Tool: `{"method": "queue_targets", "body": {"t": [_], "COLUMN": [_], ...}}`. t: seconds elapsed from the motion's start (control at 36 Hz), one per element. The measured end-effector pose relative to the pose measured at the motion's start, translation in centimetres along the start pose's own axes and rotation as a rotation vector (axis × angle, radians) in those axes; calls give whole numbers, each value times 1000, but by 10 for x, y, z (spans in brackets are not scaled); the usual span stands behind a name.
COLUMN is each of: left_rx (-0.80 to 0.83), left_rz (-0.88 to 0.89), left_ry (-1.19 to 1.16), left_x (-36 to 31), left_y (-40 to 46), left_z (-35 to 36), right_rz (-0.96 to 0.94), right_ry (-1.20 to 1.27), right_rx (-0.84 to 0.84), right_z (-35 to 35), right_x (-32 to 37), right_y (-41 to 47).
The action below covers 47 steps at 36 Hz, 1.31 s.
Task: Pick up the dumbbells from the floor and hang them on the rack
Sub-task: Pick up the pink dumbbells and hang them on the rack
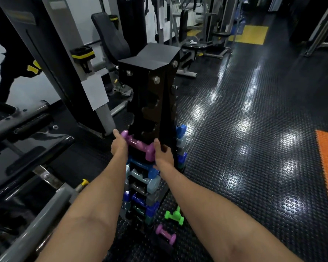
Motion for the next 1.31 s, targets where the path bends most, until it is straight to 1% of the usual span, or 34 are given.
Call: {"method": "queue_targets", "body": {"t": [0.08,0.19,0.28,0.42,0.5,0.61,0.72,0.83,0.92,0.97,1.06,1.11,1.19,1.31], "left_rx": [-82,-146,-169,-43,-15,54,108,175,221,263,242,269,237,236], "left_rz": [78,161,104,-70,-108,-137,-199,-259,-327,-354,-321,-304,-289,-236], "left_ry": [47,84,157,379,463,632,757,838,809,840,882,898,862,933], "left_x": [15,40,73,151,185,231,301,379,435,479,532,573,615,664], "left_y": [-12,-32,-47,-67,-76,-83,-78,-70,-59,-41,-1,33,78,142], "left_z": [-9,-19,-25,-15,-5,16,37,55,67,76,79,88,91,103], "right_rz": [15,8,23,49,48,75,129,173,232,280,336,353,387,424], "right_ry": [18,14,-26,-115,-183,-246,-306,-361,-374,-379,-379,-358,-327,-337], "right_rx": [-43,-73,-78,-10,32,76,107,82,94,88,85,89,105,117], "right_z": [-18,-40,-49,-57,-71,-94,-116,-138,-145,-146,-143,-137,-126,-108], "right_x": [-6,-19,-31,-57,-76,-116,-176,-247,-307,-356,-427,-479,-545,-619], "right_y": [0,3,2,3,9,31,64,101,129,150,180,203,230,272]}}
Point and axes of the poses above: each hand's wrist, its own y-axis towards the middle knuckle, its own z-axis out of the palm, x = y × z, the point moved 9 cm from there along y, towards the middle knuckle, and after that the axes turned 3 degrees about -y, right-handed, at the moved point
